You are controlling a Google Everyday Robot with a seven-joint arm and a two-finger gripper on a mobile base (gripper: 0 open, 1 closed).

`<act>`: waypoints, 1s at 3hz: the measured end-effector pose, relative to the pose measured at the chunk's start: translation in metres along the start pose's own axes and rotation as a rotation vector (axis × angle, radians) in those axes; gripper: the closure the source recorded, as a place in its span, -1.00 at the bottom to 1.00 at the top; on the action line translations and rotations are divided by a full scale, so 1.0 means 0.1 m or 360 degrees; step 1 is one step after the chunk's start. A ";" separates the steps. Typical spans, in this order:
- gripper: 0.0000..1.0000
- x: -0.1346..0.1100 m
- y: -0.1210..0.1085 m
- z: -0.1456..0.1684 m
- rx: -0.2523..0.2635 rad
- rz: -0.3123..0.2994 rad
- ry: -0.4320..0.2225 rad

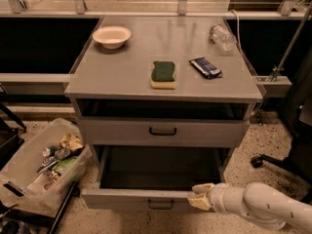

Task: Open middle drawer

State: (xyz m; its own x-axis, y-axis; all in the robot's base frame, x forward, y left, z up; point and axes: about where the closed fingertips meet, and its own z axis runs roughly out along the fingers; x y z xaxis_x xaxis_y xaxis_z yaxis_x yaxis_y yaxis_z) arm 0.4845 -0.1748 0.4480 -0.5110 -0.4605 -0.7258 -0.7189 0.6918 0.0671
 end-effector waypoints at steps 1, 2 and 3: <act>1.00 0.05 0.06 -0.03 -0.0006 0.0009 -0.0001; 1.00 0.04 0.06 -0.04 -0.0006 0.0009 -0.0001; 1.00 0.10 0.12 -0.08 -0.0010 0.0018 -0.0004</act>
Offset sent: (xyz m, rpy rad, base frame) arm -0.6839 -0.1586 -0.1295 0.3438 0.2227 -0.1490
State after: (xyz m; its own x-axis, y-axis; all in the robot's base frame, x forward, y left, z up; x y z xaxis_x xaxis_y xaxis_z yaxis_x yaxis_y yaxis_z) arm 0.4667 -0.1751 0.4465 -0.5179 -0.4513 -0.7267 -0.7161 0.6935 0.0796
